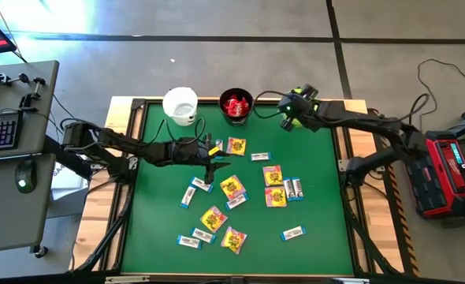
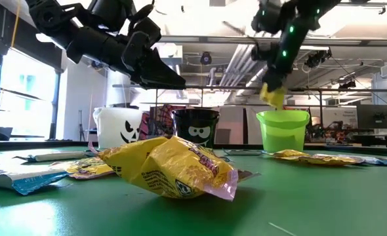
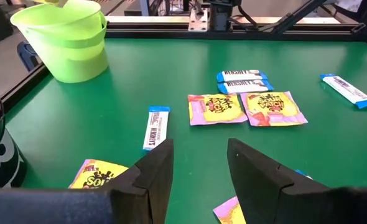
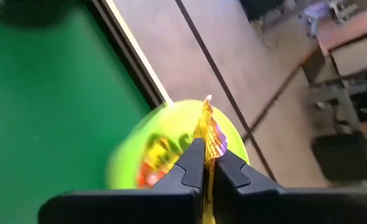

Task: Sort candy by brand, put in halloween buckets
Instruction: Put the yellow candy into the green bucket

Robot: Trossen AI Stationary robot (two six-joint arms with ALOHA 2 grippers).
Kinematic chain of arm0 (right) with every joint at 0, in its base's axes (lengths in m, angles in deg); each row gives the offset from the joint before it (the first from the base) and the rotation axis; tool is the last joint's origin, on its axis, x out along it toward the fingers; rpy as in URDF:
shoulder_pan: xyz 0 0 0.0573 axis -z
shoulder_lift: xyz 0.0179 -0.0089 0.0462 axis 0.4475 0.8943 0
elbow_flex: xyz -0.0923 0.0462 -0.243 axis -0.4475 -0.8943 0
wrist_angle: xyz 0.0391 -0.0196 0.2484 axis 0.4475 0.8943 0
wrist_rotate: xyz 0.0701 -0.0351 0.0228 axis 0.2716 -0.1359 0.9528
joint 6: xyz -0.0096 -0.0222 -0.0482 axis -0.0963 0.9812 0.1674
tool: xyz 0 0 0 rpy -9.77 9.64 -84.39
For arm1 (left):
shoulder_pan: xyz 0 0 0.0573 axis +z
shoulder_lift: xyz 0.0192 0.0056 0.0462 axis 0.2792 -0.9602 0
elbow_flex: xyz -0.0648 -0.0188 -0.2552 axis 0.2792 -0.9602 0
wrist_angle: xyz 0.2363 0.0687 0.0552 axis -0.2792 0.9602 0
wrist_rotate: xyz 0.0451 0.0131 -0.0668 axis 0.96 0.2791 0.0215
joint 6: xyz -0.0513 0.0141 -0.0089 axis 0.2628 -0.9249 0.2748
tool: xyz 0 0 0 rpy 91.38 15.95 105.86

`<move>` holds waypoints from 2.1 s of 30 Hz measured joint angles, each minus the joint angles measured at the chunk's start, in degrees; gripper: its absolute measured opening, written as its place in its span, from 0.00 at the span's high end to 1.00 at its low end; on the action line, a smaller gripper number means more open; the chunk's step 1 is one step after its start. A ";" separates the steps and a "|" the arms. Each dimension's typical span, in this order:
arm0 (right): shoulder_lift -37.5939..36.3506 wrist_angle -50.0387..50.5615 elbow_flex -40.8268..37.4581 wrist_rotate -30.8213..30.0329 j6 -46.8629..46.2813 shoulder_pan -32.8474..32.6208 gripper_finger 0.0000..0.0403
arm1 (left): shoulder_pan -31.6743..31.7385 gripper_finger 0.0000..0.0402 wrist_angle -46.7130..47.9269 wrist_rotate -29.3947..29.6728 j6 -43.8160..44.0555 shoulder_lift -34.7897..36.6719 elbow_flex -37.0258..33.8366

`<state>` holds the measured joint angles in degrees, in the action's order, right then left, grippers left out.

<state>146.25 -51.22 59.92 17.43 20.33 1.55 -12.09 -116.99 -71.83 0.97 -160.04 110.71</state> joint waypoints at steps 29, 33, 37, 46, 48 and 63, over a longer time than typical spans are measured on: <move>3.19 5.63 2.74 7.58 -2.73 8.30 0.53 | 0.00 0.64 5.77 2.28 1.76 0.00 0.00; 0.53 4.55 2.79 7.88 -4.76 6.86 0.57 | 0.02 0.64 6.19 3.04 4.99 0.00 0.00; -3.10 2.96 2.79 8.51 -6.40 5.51 0.71 | 0.05 0.64 6.20 3.06 5.53 0.00 0.00; -6.01 -9.69 -1.89 23.10 -9.16 2.63 0.96 | 1.41 0.64 6.59 3.23 5.07 0.00 0.00; -5.99 -15.25 -5.32 24.13 -10.20 1.61 0.97 | 1.66 0.64 6.60 3.23 5.27 0.00 0.00; -5.94 -44.74 -24.31 25.41 -14.79 -13.11 1.00 | 1.57 0.64 16.02 3.51 -0.58 -1.27 0.00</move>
<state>140.31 -95.97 35.60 42.84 5.54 -11.56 -10.53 -100.97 -68.32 0.39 -161.31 110.71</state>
